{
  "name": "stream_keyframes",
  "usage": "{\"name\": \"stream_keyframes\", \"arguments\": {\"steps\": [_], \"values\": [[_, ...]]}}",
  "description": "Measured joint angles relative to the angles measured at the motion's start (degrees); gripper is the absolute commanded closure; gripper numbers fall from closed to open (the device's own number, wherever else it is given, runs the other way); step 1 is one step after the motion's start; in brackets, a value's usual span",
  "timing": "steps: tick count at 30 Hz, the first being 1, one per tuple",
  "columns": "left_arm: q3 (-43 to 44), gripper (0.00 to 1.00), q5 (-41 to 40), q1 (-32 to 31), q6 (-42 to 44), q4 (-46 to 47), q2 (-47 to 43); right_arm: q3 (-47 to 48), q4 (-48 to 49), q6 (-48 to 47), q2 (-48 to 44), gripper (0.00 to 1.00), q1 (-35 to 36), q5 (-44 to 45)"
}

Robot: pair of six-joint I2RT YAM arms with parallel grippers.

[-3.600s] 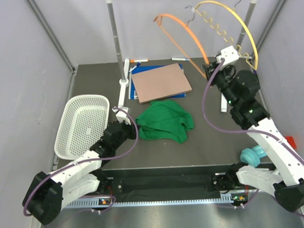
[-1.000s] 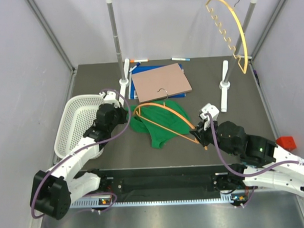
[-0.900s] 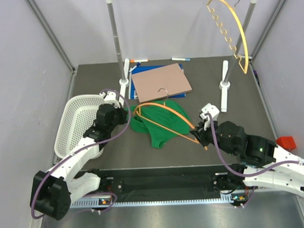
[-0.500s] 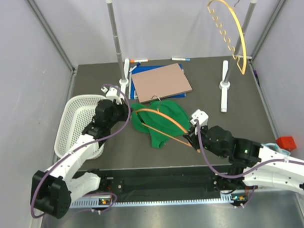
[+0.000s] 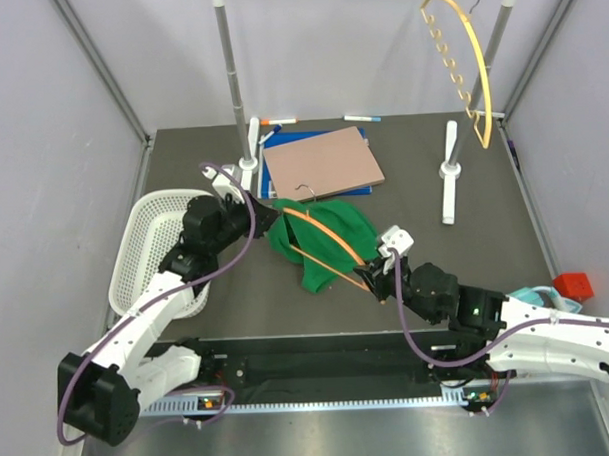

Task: Place the tank top on the hanger

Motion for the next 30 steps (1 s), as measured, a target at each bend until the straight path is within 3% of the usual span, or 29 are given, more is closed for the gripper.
{"name": "stream_keyframes", "arguments": {"steps": [1, 2, 5, 6, 9, 18, 23, 30], "values": [[-0.2, 0.94, 0.1, 0.0, -0.1, 0.3, -0.3, 0.0, 0.6, 0.0, 0.2, 1.00, 0.3, 0.5], [-0.2, 0.74, 0.0, 0.0, 0.0, 0.4, -0.3, 0.0, 1.3, -0.1, 0.4, 1.00, 0.8, 1.2], [-0.7, 0.43, -1.3, -0.1, 0.8, 0.4, -0.4, -0.1, 2.3, -0.1, 1.0, 1.00, 2.0, 3.2], [-1.0, 0.28, -1.7, -0.1, 1.0, 0.4, -0.5, -0.3, 2.8, -0.1, 1.2, 1.00, 2.4, 3.7], [-1.6, 0.16, -2.5, -0.1, 2.1, 0.1, -1.6, -0.7, 4.3, -0.1, 2.0, 1.00, 3.1, 4.9], [-2.1, 0.17, -4.8, -0.2, 6.4, 0.3, -8.5, -1.1, 8.1, 0.0, 5.3, 1.00, 3.5, 6.7], [-5.8, 0.18, 0.5, -0.3, 7.0, 6.3, -11.7, -1.4, 10.2, 0.0, 6.1, 1.00, 3.5, 6.8], [-6.7, 0.18, 5.5, -1.6, 6.3, 15.0, -8.4, -1.4, 12.0, 0.0, 9.2, 1.00, 3.7, 6.4]]}}
